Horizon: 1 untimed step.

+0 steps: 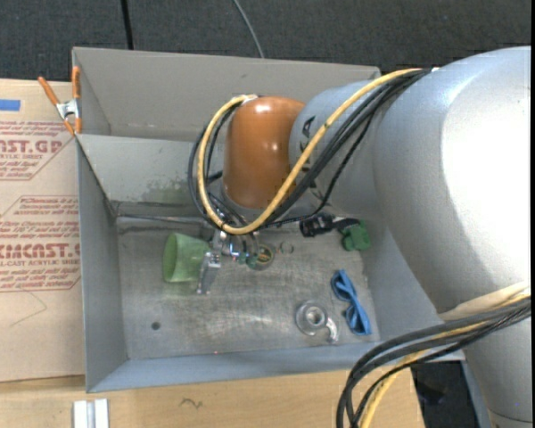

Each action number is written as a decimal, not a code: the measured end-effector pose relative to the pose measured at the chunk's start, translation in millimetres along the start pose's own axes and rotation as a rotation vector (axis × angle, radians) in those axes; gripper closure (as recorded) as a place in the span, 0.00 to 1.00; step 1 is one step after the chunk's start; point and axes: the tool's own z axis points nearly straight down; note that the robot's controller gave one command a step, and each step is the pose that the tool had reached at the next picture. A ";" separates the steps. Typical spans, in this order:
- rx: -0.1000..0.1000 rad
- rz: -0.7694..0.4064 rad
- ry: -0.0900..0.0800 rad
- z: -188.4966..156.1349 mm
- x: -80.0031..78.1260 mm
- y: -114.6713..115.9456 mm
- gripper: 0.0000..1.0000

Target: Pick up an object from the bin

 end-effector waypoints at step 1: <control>0.001 -0.106 0.001 1.0 8.2 5.1 0.00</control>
Offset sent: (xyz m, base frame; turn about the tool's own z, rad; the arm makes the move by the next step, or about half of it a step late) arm -0.0074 0.0062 -0.0005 -0.1059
